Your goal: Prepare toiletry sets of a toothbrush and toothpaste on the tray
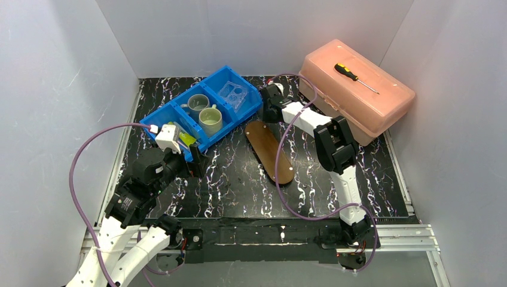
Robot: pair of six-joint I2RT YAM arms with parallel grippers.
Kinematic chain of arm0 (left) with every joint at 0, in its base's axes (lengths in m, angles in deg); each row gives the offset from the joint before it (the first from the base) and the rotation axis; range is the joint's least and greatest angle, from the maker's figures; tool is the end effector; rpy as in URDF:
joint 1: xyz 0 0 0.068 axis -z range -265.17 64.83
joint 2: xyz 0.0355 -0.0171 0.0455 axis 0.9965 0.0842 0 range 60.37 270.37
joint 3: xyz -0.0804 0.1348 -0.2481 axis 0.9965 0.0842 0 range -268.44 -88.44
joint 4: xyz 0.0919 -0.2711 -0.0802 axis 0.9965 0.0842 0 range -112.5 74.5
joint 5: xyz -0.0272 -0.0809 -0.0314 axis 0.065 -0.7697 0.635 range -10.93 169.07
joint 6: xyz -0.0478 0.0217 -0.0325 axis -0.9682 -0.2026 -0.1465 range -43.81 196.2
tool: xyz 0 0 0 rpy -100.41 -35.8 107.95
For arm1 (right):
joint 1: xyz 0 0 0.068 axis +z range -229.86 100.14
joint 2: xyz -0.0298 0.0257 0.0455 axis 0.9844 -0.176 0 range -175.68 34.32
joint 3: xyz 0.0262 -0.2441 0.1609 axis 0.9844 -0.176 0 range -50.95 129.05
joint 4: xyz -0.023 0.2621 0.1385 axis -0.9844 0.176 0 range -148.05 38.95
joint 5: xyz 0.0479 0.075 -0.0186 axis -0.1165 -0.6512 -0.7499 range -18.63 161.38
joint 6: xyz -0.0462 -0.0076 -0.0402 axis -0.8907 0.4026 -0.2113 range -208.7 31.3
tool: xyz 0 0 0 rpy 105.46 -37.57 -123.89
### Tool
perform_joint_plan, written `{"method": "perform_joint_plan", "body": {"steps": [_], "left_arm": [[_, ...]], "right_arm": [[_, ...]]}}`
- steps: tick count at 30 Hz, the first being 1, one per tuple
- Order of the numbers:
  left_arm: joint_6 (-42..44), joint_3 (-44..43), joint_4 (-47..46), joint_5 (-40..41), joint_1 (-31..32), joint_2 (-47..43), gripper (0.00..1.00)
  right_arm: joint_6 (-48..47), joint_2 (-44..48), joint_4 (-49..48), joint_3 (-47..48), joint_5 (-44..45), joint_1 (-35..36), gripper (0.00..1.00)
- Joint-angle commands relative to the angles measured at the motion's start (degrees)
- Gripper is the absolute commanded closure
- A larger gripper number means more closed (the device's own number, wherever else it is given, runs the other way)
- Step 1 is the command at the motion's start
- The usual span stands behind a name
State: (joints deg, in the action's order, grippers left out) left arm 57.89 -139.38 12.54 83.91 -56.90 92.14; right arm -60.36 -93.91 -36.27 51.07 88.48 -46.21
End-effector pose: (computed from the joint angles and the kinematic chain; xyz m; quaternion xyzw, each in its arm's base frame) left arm 0.1259 -0.0633 0.3805 0.0439 0.7965 -0.2070 0.5664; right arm 0.4708 0.2968 0.1785 0.0105 0.9247 0.0635 0.3753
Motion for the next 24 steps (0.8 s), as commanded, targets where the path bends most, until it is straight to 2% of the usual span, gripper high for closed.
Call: {"method": "perform_joint_plan", "body": {"steps": [1,14,24], "left_arm": [[0.6,0.3,0.9,-0.4,0.1,-0.3,0.01],[0.6,0.3,1.1,-0.1,0.1,-0.6,0.01],[0.6,0.3,1.2,0.3,0.1,-0.8,0.01]], "right_arm": [[-1.3,-1.1,-3.5,1.8,-6.2,0.1,0.99],[-5.1,0.7,-1.8,-0.5,-12.7,1.6,0.99],[-7.7,5.5,-2.4,-7.3,-11.5,5.9,0.99]]}}
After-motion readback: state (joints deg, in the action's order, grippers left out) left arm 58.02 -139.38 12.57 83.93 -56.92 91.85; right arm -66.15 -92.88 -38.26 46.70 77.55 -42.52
